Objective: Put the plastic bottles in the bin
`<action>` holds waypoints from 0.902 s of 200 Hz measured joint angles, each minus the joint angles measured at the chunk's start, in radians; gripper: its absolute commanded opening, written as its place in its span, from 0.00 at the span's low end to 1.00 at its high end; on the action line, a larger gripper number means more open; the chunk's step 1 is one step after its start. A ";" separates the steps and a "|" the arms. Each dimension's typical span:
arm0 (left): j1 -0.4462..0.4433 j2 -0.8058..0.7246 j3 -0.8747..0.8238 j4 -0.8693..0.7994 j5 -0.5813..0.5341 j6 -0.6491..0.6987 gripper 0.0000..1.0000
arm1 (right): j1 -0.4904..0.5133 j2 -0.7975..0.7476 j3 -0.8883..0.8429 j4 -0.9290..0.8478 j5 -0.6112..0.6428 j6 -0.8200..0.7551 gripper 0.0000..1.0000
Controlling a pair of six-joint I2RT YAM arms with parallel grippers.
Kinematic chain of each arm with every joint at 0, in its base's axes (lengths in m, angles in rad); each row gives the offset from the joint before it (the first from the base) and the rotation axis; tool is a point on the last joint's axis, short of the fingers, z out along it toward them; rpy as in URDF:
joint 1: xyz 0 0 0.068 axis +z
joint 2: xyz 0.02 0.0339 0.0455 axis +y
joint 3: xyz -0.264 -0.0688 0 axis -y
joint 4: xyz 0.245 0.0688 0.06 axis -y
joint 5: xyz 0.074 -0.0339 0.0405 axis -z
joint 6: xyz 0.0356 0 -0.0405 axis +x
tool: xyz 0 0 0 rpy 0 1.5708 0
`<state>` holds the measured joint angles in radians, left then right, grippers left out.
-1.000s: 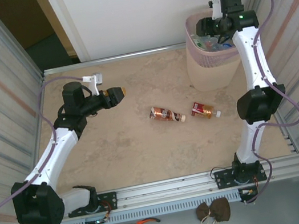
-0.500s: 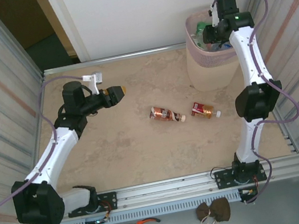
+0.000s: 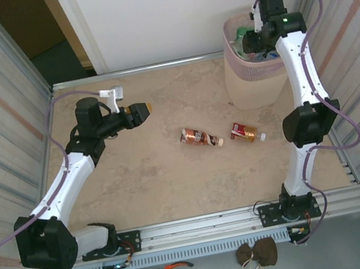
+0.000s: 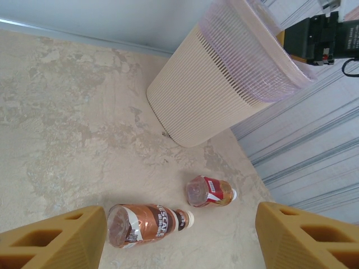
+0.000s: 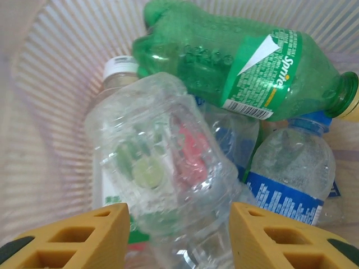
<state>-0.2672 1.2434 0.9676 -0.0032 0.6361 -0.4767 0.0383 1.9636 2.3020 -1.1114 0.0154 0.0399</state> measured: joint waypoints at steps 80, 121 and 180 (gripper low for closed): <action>0.000 0.000 -0.002 0.000 0.000 0.002 0.72 | 0.118 -0.253 -0.216 -0.005 -0.021 -0.140 0.53; 0.005 -0.002 -0.004 0.000 0.002 0.008 0.72 | 0.222 -0.396 -0.537 0.040 -0.085 -0.325 0.57; 0.013 -0.005 -0.009 -0.001 0.009 0.009 0.72 | 0.289 -0.419 -0.860 0.075 -0.095 -0.554 0.66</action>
<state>-0.2543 1.2388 0.9588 -0.0040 0.6449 -0.4675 0.3275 1.5444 1.4418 -1.0367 -0.0792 -0.5144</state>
